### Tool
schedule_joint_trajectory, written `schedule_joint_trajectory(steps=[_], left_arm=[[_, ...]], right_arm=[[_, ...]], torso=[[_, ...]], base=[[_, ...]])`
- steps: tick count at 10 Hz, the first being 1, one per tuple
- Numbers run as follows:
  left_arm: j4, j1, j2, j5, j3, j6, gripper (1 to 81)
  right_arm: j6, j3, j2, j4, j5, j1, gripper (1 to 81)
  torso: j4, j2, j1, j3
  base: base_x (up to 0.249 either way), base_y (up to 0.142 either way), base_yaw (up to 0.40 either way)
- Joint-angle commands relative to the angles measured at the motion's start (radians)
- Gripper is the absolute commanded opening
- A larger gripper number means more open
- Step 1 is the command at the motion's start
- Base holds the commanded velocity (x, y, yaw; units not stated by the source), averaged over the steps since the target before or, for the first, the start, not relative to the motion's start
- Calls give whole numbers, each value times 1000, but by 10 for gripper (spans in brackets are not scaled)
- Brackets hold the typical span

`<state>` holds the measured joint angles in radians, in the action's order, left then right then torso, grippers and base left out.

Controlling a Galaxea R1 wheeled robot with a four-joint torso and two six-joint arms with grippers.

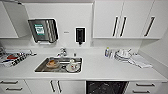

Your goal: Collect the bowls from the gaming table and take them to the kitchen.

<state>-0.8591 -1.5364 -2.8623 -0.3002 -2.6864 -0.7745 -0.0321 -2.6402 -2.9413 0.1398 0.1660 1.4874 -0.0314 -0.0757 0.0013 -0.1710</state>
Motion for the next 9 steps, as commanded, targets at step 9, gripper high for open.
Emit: schedule_joint_trajectory(steps=[9], left_arm=[[-6, 17, 107, 23, 114, 0, 10]], right_arm=[[5, 215, 187, 10, -45, -26, 10]], torso=[[0, 0, -1, 0]], base=[[0, 0, 0]])
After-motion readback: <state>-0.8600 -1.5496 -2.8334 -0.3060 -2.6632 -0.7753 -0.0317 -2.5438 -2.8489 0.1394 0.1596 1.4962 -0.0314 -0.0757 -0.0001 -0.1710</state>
